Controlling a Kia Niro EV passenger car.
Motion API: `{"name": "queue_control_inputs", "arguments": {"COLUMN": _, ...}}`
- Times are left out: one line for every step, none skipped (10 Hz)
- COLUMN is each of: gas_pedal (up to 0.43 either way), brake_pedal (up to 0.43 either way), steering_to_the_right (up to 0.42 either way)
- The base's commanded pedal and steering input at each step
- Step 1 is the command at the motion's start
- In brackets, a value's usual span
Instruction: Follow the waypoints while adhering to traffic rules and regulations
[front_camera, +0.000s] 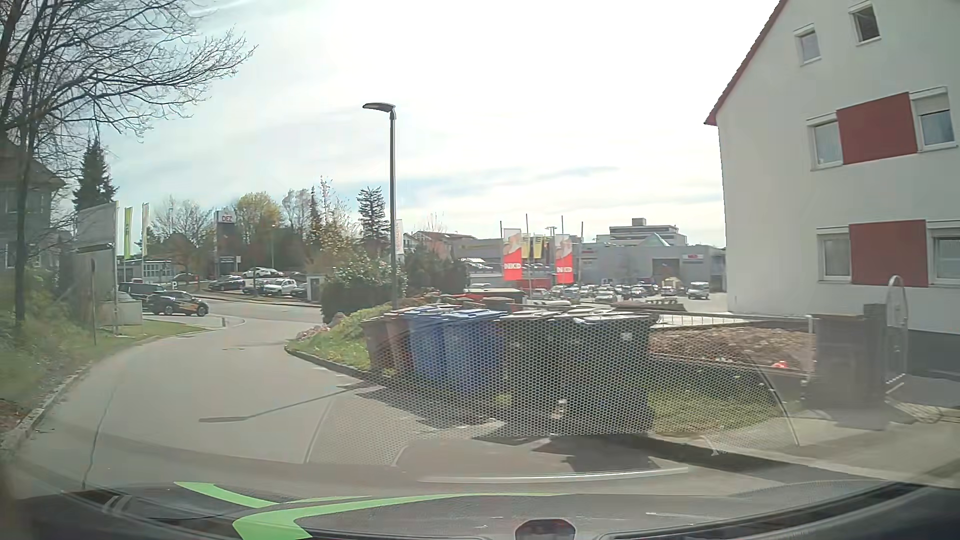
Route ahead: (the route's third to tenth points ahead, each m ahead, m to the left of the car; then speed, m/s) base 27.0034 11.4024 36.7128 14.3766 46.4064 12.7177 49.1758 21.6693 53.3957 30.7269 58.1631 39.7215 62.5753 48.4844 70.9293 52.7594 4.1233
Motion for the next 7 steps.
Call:
{"name": "queue_control_inputs", "arguments": {"gas_pedal": 0.118, "brake_pedal": 0.0, "steering_to_the_right": -0.432}}
{"name": "queue_control_inputs", "arguments": {"gas_pedal": 0.118, "brake_pedal": 0.0, "steering_to_the_right": -0.424}}
{"name": "queue_control_inputs", "arguments": {"gas_pedal": 0.13, "brake_pedal": 0.0, "steering_to_the_right": -0.419}}
{"name": "queue_control_inputs", "arguments": {"gas_pedal": 0.13, "brake_pedal": 0.0, "steering_to_the_right": -0.411}}
{"name": "queue_control_inputs", "arguments": {"gas_pedal": 0.13, "brake_pedal": 0.0, "steering_to_the_right": -0.393}}
{"name": "queue_control_inputs", "arguments": {"gas_pedal": 0.13, "brake_pedal": 0.0, "steering_to_the_right": -0.37}}
{"name": "queue_control_inputs", "arguments": {"gas_pedal": 0.138, "brake_pedal": 0.0, "steering_to_the_right": -0.349}}
